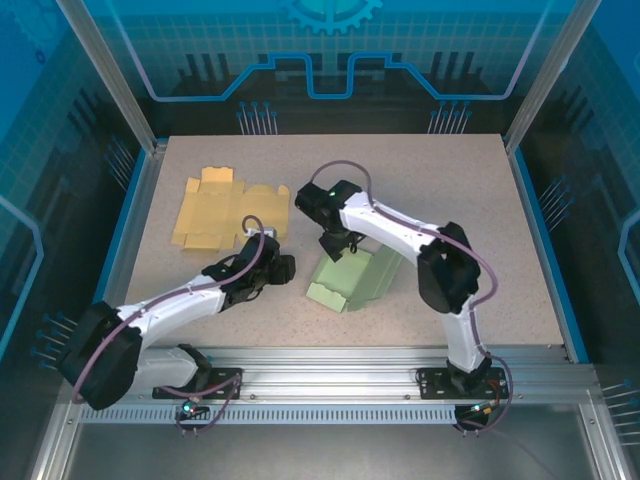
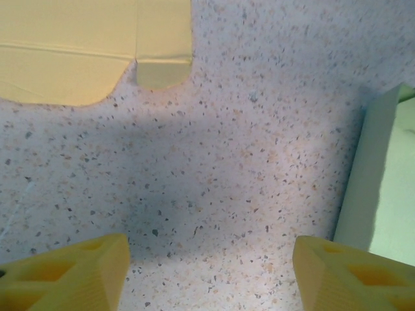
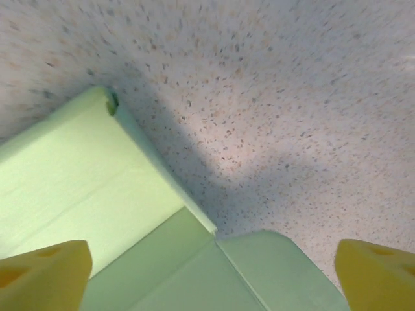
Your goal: Fold the paper box
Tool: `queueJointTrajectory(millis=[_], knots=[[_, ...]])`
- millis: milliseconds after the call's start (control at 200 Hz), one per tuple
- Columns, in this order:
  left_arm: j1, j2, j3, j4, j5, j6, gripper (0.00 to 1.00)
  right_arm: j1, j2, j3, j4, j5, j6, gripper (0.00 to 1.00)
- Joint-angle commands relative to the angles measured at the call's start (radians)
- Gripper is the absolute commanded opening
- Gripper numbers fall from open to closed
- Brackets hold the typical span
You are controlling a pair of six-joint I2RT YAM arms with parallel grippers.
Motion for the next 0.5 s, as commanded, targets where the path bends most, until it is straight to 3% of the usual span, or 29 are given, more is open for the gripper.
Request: queueJointTrajectory(millis=[0,295,420,495], knots=[[0.008,0.076,0.055,0.007,0.058,0.047,0.66,0.016,-0.160,0.019,-0.046,-0.041,0.022,1.00],[0.007,0.229,0.098,0.061,0.111,0.076,0.55,-0.005,-0.680,-0.304,-0.063,0.118,0.257,1.00],[0.006,0.262,0.098,0.069,0.118,0.078,0.52,-0.056,-0.881,-0.500,-0.039,0.090,0.338,1.00],[0.007,0.270,0.088,0.092,0.144,0.071,0.52,-0.108,-0.961,-0.636,0.024,0.009,0.354,0.97]])
